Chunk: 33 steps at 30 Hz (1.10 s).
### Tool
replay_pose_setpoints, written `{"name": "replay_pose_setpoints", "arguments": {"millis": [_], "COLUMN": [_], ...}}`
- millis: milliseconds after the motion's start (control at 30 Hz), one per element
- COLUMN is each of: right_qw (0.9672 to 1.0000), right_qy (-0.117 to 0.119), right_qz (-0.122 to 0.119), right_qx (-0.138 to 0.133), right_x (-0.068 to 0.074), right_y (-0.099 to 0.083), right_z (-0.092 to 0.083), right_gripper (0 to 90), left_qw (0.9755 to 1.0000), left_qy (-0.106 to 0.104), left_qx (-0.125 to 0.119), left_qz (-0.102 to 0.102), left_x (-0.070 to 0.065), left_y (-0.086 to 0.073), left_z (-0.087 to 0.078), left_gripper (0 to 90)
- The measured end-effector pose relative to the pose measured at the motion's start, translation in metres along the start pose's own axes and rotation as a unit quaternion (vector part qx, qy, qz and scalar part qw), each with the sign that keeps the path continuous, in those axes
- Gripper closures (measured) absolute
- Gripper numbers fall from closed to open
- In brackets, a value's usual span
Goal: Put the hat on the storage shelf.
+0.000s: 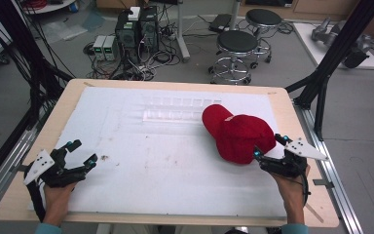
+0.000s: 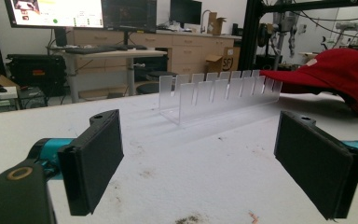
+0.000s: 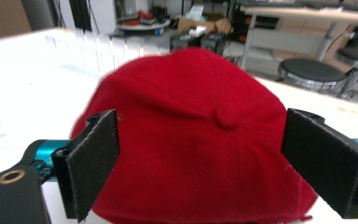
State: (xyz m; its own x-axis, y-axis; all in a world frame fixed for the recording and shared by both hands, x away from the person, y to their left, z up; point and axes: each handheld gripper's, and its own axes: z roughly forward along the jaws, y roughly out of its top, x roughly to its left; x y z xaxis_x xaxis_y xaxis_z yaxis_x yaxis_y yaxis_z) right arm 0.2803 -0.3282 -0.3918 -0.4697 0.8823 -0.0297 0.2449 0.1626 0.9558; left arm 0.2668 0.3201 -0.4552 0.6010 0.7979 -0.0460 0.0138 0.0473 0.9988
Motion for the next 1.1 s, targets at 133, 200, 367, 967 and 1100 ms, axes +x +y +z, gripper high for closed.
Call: {"name": "replay_pose_setpoints", "arguments": {"millis": [133, 200, 367, 967, 1100], "right_qw": [0.9993, 0.9988, 0.9976, 0.9938, 0.9932], "right_qy": [0.009, 0.016, 0.021, 0.023, 0.021], "right_qz": [-0.005, -0.003, 0.004, 0.011, 0.007], "right_qx": [0.037, 0.047, 0.066, 0.108, 0.115], "right_x": [-0.011, -0.015, -0.019, -0.018, -0.017], "right_y": [-0.001, -0.001, -0.006, -0.011, -0.012], "right_z": [0.006, 0.009, 0.016, 0.037, 0.040], "right_gripper": [10.7, 10.7, 10.6, 7.3, 7.3], "left_qw": [1.0000, 1.0000, 1.0000, 1.0000, 1.0000], "left_qy": [0.000, 0.001, 0.001, 0.000, 0.001], "left_qx": [-0.001, -0.001, -0.001, 0.000, -0.001], "left_qz": [0.000, -0.001, 0.000, 0.000, -0.001], "left_x": [0.000, 0.000, 0.000, 0.000, 0.000], "left_y": [0.000, 0.000, 0.000, 0.000, 0.000], "left_z": [0.000, 0.000, 0.000, 0.000, 0.000], "left_gripper": [15.7, 15.7, 15.7, 15.7, 15.7]}}
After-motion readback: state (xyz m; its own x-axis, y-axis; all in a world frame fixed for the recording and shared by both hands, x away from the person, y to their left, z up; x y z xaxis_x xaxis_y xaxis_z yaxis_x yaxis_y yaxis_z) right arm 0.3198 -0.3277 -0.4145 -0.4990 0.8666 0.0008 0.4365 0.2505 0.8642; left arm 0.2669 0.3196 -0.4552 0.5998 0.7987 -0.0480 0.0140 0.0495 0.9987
